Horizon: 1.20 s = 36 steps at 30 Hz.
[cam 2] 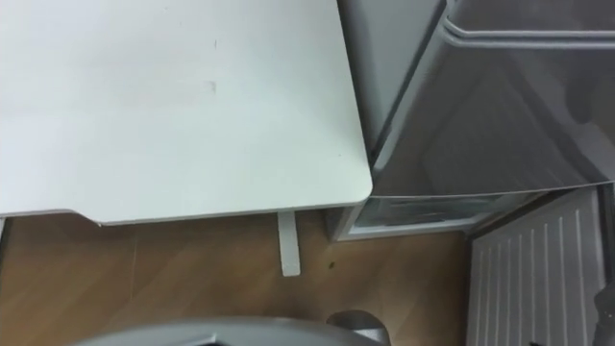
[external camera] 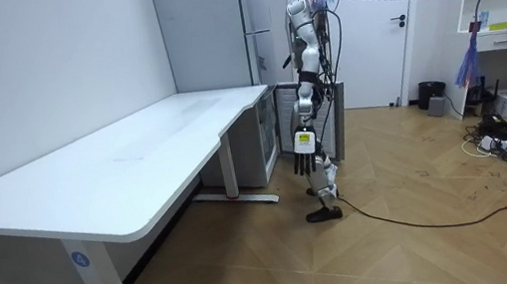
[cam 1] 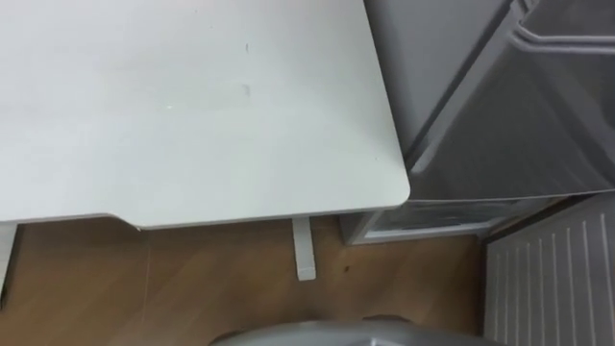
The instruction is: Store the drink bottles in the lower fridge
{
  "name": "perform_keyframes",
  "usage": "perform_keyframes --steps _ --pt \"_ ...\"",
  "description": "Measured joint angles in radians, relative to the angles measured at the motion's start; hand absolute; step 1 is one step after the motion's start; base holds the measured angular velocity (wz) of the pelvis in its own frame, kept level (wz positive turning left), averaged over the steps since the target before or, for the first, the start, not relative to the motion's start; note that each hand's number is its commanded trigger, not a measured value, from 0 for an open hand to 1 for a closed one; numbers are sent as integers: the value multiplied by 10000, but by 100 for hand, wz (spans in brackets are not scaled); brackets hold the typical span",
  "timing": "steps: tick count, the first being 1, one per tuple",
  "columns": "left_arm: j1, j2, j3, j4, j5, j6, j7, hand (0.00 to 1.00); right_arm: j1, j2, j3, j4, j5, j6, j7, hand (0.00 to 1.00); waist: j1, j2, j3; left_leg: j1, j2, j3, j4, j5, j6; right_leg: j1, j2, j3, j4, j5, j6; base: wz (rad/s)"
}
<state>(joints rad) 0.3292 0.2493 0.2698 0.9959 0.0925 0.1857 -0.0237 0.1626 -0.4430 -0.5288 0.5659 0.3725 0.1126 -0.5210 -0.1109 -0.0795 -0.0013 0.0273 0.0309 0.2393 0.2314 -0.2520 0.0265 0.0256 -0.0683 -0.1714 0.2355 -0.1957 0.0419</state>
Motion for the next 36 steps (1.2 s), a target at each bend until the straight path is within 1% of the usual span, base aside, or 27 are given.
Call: perform_keyframes --steps 1,3,5,7,8,10,11,12,13,14,17,19,22,24,27,28,29,33,34,36 --pt "32 26 51 -52 -1 40 -68 0 -139 -248 -85 547 219 42 17 0 3 -11 -6 4 -2 0 -13 3 -3 -3 1 1 -3 0 0 0" --pt "144 38 49 -191 0 79 -97 0 -225 -527 -117 1118 323 132 31 0 -12 -43 -15 3 -4 -3 -39 9 -12 -5 4 -53 -18 0 0 0" --pt "270 38 50 -391 121 159 -110 0 -269 -711 -188 1810 510 234 126 0 -15 -147 -42 3 3 -17 -70 24 -27 4 15 -84 -44 0 0 0" --pt "343 40 49 -575 233 298 -135 0 -285 -731 -339 2197 689 325 202 0 -27 -218 -31 9 14 -58 -67 24 -29 100 25 -100 -173 13 -22 7" --pt "343 55 51 -601 300 351 -146 0 -398 -769 -506 2695 1021 346 239 0 -22 -251 -34 10 20 -78 -57 23 -30 112 29 -112 -172 15 -25 8" --pt "347 58 94 -600 312 367 -208 0 -609 -790 -863 3366 1490 415 396 0 -20 -259 -20 -9 28 -94 -38 20 -35 115 39 -140 -180 19 -31 5" --pt "348 60 141 -590 300 368 -277 0 -639 -796 -984 3700 1918 417 505 0 -52 -284 -30 -17 27 -141 -30 20 -36 142 39 -196 -190 21 -34 9" --pt "350 59 145 -572 299 368 -282 0 -630 -794 -1067 3817 2197 419 557 0 -80 -223 -6 -16 27 -177 -26 20 -36 169 41 -203 -203 21 -35 15" --pt "379 52 145 -524 299 369 -289 0 -653 -795 -1255 4042 2708 423 634 0 -165 -223 -17 10 20 -241 -23 19 -36 261 44 -234 -287 23 -37 11" --pt "441 51 146 -513 301 369 -294 0 -656 -795 -1366 4238 3021 418 703 0 -192 -147 -49 7 24 -249 -22 17 -41 286 62 -231 -342 30 -48 7" --pt "535 45 322 -522 315 378 -342 0 -646 -795 -1514 4829 3672 417 796 0 -192 -56 -94 6 65 -281 -23 35 -82 292 109 -225 -337 40 -64 0" --pt "584 40 463 -540 318 411 -358 0 -637 -835 -1638 4916 3786 310 787 0 -228 -12 -83 -2 88 -303 -21 48 -109 286 135 -218 -337 49 -79 2" --pt "591 35 471 -571 329 486 -383 0 -622 -1000 -1702 5338 3988 284 975 0 -246 -17 -73 -75 111 -434 16 72 -149 279 169 -233 -332 53 -88 9" --pt "590 36 465 -576 333 499 -393 0 -615 -1013 -1703 5419 4184 280 986 0 -272 -30 -69 -163 129 -518 73 80 -164 266 192 -236 -332 57 -96 12" --pt "616 37 463 -588 488 544 -466 0 -606 -1093 -1710 5664 4436 254 1120 0 -239 -15 -90 -195 144 -560 89 95 -189 256 215 -234 -345 71 -120 4" --pt "615 37 452 -593 726 582 -489 0 -527 -1093 -1710 5663 4475 254 1202 0 -241 22 -110 -208 141 -581 101 96 -191 257 223 -234 -357 82 -138 5" --pt "612 43 448 -614 798 626 -493 0 -506 -1094 -1710 5663 4483 253 1264 0 -238 38 -112 -229 141 -603 111 98 -194 257 230 -230 -371 89 -151 5" --pt "598 61 416 -629 782 765 -560 0 -456 -1102 -1708 5666 4466 181 1328 0 -235 125 -124 -320 161 -624 156 97 -194 262 249 -189 -495 124 -206 2" --pt "583 90 416 -631 778 767 -576 0 -458 -1124 -1708 5672 4400 172 1337 0 -243 163 -97 -383 170 -641 210 96 -196 240 255 -182 -506 132 -218 6" --pt "574 137 419 -630 785 762 -595 0 -433 -1185 -1709 5718 4252 139 1375 0 -250 228 -93 -413 190 -678 246 87 -209 241 270 -202 -505 132 -219 6"
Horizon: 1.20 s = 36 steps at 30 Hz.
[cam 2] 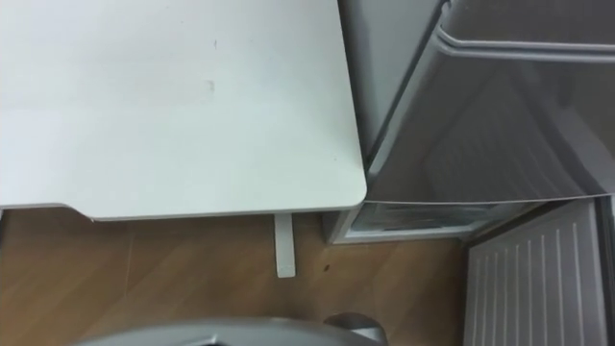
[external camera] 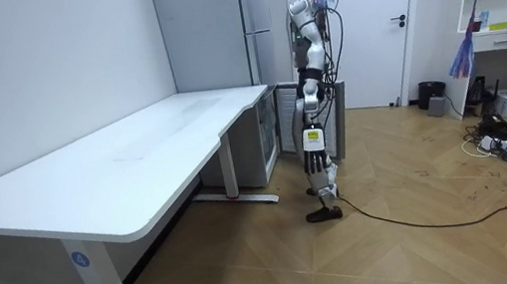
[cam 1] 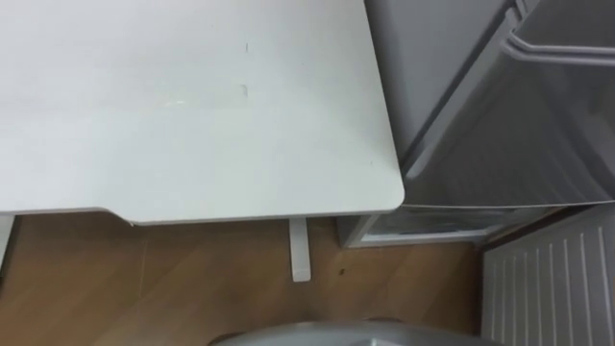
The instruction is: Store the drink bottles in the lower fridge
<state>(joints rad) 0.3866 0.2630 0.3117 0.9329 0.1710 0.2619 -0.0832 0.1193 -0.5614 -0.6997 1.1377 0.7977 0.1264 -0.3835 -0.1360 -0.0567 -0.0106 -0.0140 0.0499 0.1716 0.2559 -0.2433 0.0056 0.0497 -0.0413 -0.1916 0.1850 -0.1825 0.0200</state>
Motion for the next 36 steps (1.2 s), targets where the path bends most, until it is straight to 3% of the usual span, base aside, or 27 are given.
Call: perform_keyframes --steps 4,8,14,24,31,36 --pt "-15 25 -9 11 -4 -1 -325 0 5 -30 9 49 -92 -267 175 0 14 155 7 3 68 -10 5 13 -52 8 73 30 -5 23 -38 0" --pt "-24 23 -12 14 -4 0 -581 0 21 -34 9 67 -145 -390 339 0 1 179 19 5 99 -17 -13 52 -144 6 160 33 -16 24 -80 0" --pt "-146 17 2 9 98 -43 -640 0 174 -38 -21 -43 -198 -461 377 0 -16 48 90 -24 89 -110 -7 93 -211 5 179 25 -8 -53 -212 2" --pt "-404 31 -7 8 374 -107 -780 0 78 -48 34 -153 -145 -380 358 0 -7 -90 85 81 67 61 -36 111 -237 -70 172 194 5 -218 -240 -3" --pt "-572 125 -446 138 370 -295 -837 0 316 47 1129 -281 -115 -531 833 0 94 -30 64 116 66 177 -185 116 -242 -160 188 349 -19 -212 -235 -8" --pt "-657 118 -1127 314 372 -284 -831 0 789 792 2491 -1073 -173 -1233 1038 0 546 -56 87 111 147 164 -190 93 -278 -308 301 730 4 -97 -309 -32"
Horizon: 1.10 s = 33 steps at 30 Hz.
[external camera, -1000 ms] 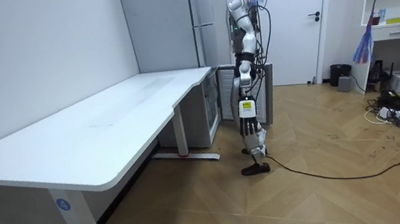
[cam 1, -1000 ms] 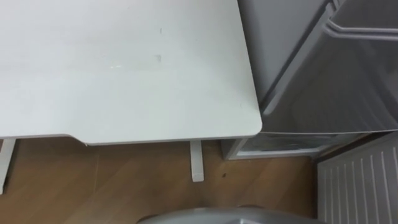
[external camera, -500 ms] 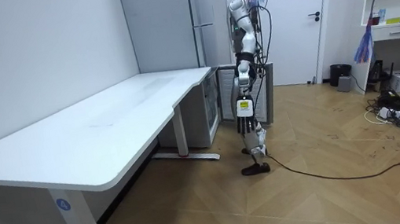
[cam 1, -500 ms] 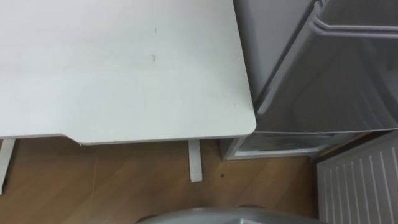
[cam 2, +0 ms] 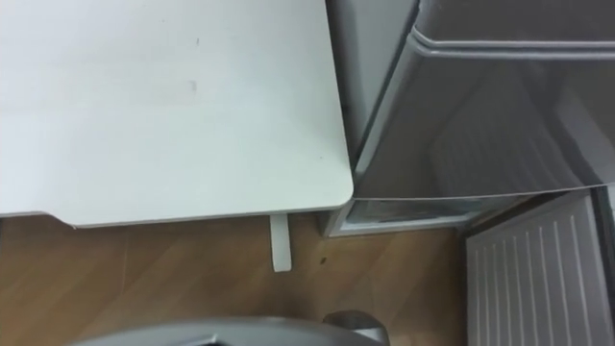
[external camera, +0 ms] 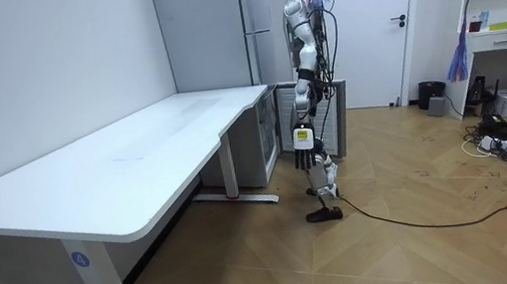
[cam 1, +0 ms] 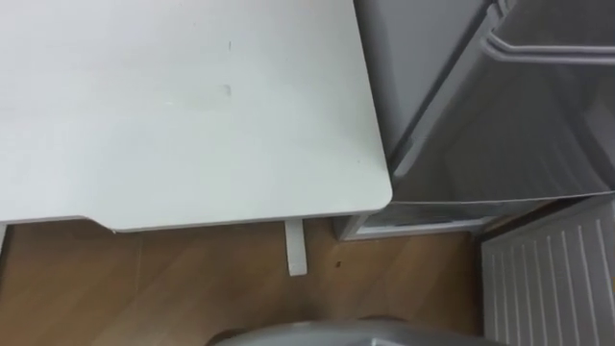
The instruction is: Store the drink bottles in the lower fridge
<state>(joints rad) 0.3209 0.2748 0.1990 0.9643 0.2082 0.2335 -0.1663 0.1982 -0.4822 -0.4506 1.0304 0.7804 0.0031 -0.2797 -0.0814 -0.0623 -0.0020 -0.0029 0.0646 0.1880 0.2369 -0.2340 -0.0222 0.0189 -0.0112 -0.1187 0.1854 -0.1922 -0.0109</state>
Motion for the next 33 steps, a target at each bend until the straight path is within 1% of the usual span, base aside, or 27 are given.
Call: perform_keyframes --steps 2,3,5,6,7,8,9,11,13,15,16,17,19,20,22,23,25,26,27,28,29,30,31,32,33 --pt "-62 -33 -561 -7 5 -7 -1 0 931 402 656 -1027 -24 -377 90 0 74 -1 2 -35 22 -10 -6 -34 -34 -28 32 14 -5 22 3 -2" --pt "-68 -35 -682 7 -1 3 7 0 1128 487 794 -1251 35 -483 124 0 83 0 3 -31 43 -9 -8 -64 -44 -27 49 14 -8 38 -3 -7" --pt "-160 -40 -1233 139 -16 121 75 0 1739 1013 963 -2222 51 -826 181 0 183 21 8 -54 191 23 90 -178 -94 -27 171 80 -10 160 -47 -18" --pt "-206 -47 -1347 182 -32 163 74 0 1917 1134 1022 -2468 128 -914 182 0 216 31 11 -69 231 36 138 -204 -104 -28 198 63 -11 188 -47 -18" --pt "-253 -62 -1658 190 -57 219 83 0 2339 1355 1171 -3058 228 -1039 183 0 308 59 3 -84 300 48 235 -254 -134 -23 261 51 -8 246 -57 -10" --pt "-344 -154 -1725 215 -68 300 98 0 2766 1647 1180 -3682 279 -1157 183 0 385 67 4 -82 320 48 239 -256 -138 -27 282 78 -1 267 -65 -8" --pt "-382 -198 -1806 231 -52 343 107 0 2965 1797 1180 -4006 326 -1220 183 0 425 75 4 -82 319 50 240 -256 -139 -30 283 88 -2 269 -68 -7" --pt "-449 -365 -2094 239 -2 449 118 0 3552 2274 1338 -4966 456 -1586 184 0 523 122 2 -82 309 61 242 -253 -138 -37 278 90 -2 289 -97 -6" --pt "-479 -437 -2155 406 -2 453 122 0 3776 2488 1577 -5434 675 -1858 199 0 574 143 3 -82 306 61 277 -252 -136 -36 273 76 5 309 -110 -4" --pt "-486 -513 -2155 569 -2 500 209 0 3816 2693 1638 -5768 928 -2062 366 0 575 193 5 -82 297 58 301 -245 -121 -36 271 78 5 350 -106 -5" --pt "-457 -560 -2152 606 -4 571 256 0 3821 2773 1714 -5882 982 -2233 573 0 575 233 4 -82 279 46 303 -237 -105 -40 259 89 6 373 -96 -4" --pt "-445 -598 -2155 648 -5 652 269 0 3818 2815 1801 -6012 1156 -2365 811 0 576 290 7 -82 278 31 303 -240 -107 -46 243 95 6 406 -83 -3" --pt "-424 -625 -2161 697 -10 702 269 0 3800 2876 1947 -6189 1322 -2554 1184 0 577 356 7 -82 266 17 303 -229 -90 -60 186 90 9 413 -80 -5" --pt "-396 -627 -2214 698 -16 707 280 0 3770 2980 1981 -6315 1702 -2661 1462 0 577 394 1 -82 248 16 303 -211 -64 -77 150 89 26 433 -69 -6" --pt "-378 -636 -2319 695 -14 717 328 0 3723 3083 2180 -6494 2399 -2734 1897 0 577 409 0 -100 215 15 304 -187 -28 -124 144 102 35 458 -55 -8" --pt "-409 -650 -2405 694 -9 717 338 0 3699 3085 2403 -6626 2822 -2737 2207 0 576 409 -1 -177 140 -42 322 -162 9 -194 132 101 28 485 -42 -5" --pt "-434 -692 -2444 664 -10 697 325 0 3591 3090 2790 -6793 3481 -2733 2688 0 577 417 -6 -279 89 -123 335 -114 61 -281 105 97 19 515 -22 0" --pt "-425 -727 -2448 668 -10 694 313 0 3391 3107 3058 -6810 3795 -2727 3001 0 577 442 -16 -312 74 -133 351 -76 119 -309 79 97 3 505 1 0" --pt "-419 -739 -2470 668 -9 695 306 0 3272 3113 3187 -6808 3965 -2715 3161 0 577 465 -16 -327 70 -144 367 -72 127 -316 36 89 -1 490 22 7" --pt "-424 -767 -2523 663 -9 693 295 0 3017 3118 3452 -6812 4238 -2694 3411 0 577 526 -18 -369 45 -226 381 -47 164 -334 -11 24 -3 469 45 17" --pt "-421 -812 -2529 642 -10 672 280 0 2694 3094 3719 -6806 4491 -2531 3677 0 595 614 -14 -397 -73 -328 375 -21 190 -350 -37 -77 8 427 70 23" --pt "-421 -838 -2534 639 -10 667 279 0 2533 3070 3907 -6798 4592 -2437 3813 0 599 668 -18 -400 -93 -376 371 -11 202 -354 -37 -141 6 414 78 28" --pt "-409 -874 -2534 645 -9 662 283 0 2193 3072 4296 -6757 4732 -2187 4121 0 636 769 -52 -393 -133 -474 361 -6 207 -361 -54 -229 9 385 74 29" --pt "-377 -869 -2503 647 -8 650 326 0 2207 3277 4515 -6804 4856 -2452 4191 0 658 794 -89 -377 -169 -576 312 50 196 -336 -48 -234 29 365 75 25" --pt "-361 -867 -2502 647 -10 644 392 0 2287 3353 4567 -6734 4880 -2388 4322 0 613 792 -91 -363 -173 -596 301 58 195 -318 -48 -259 28 354 65 12"
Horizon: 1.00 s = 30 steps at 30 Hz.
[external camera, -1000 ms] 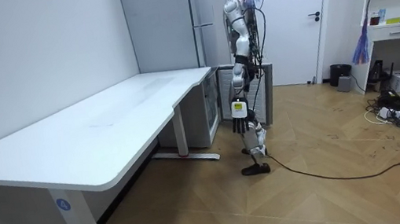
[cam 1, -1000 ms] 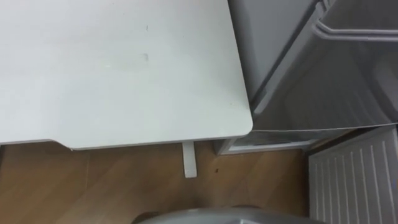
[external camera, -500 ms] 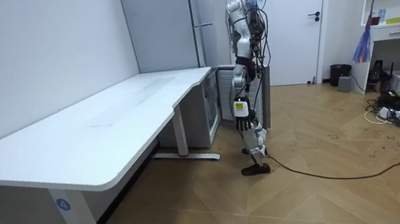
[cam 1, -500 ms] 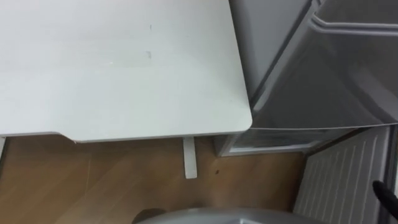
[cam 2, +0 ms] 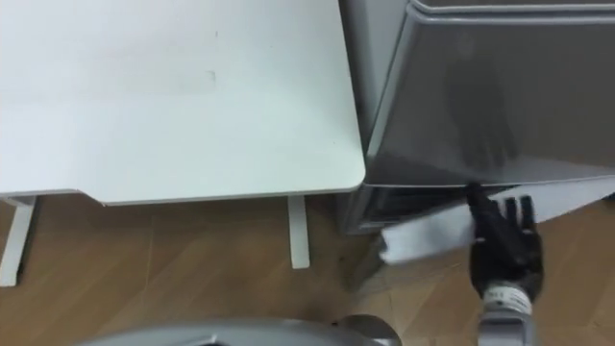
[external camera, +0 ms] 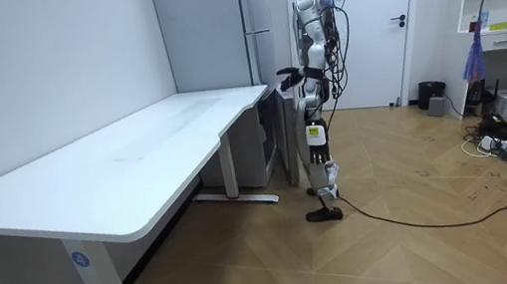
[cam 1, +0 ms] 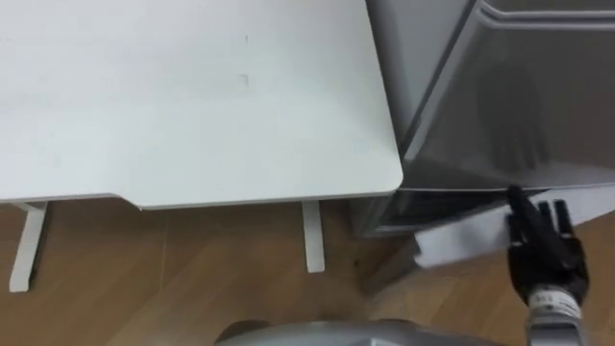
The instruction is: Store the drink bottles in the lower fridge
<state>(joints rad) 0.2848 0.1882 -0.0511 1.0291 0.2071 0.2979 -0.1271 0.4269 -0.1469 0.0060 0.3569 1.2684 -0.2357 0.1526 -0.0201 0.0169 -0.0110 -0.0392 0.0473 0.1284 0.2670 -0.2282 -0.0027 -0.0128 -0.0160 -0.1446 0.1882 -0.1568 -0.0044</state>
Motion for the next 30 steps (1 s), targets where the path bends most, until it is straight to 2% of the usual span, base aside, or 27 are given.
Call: perform_keyframes --steps 1,2,4,9,11,16,19,25,30 --pt "28 -16 -3 33 -2 22 116 0 2 -86 391 288 -17 469 225 0 -18 -5 3 -18 7 3 0 -1 -2 33 -3 -56 9 -8 -12 4" --pt "19 -38 -1 15 -11 -6 171 0 51 32 475 307 35 514 331 0 -27 -6 13 -34 7 5 6 6 -11 46 1 -75 52 -1 -25 0" --pt "-87 -66 -16 35 -20 -1 222 0 44 -26 595 315 111 618 419 0 -33 -34 17 -7 7 23 -3 5 -10 87 12 -53 22 0 -26 0" --pt "-230 -103 -334 0 -126 -165 381 0 8 -248 994 311 814 674 472 0 103 -146 54 205 7 97 -107 5 -14 240 37 58 -9 -8 -6 -5" --pt "-264 -104 -452 2 -188 -170 380 0 9 -255 1022 311 1095 673 472 0 208 -209 94 222 8 102 -114 11 -22 241 38 60 -11 -19 8 0" --pt "-271 -105 -524 -6 -190 -192 376 0 3 -322 1189 308 1402 665 472 0 307 -332 101 159 12 103 -110 22 -33 168 45 54 -15 -15 -5 0" --pt "-271 -104 -521 -13 -201 -206 376 0 7 -453 1294 310 1372 665 472 0 306 -369 105 139 17 108 -108 22 -33 168 46 29 -26 4 -29 0" --pt "-232 -104 -521 -14 -681 -195 378 0 30 -465 1293 349 1301 674 505 0 277 -374 102 151 20 41 -101 22 -34 207 60 27 -32 11 -39 1" --pt "-207 -93 -510 30 -743 -267 398 0 -220 -684 1260 1052 318 674 529 0 167 -406 106 282 11 -13 -104 22 -35 403 30 -107 -189 -6 -25 4"
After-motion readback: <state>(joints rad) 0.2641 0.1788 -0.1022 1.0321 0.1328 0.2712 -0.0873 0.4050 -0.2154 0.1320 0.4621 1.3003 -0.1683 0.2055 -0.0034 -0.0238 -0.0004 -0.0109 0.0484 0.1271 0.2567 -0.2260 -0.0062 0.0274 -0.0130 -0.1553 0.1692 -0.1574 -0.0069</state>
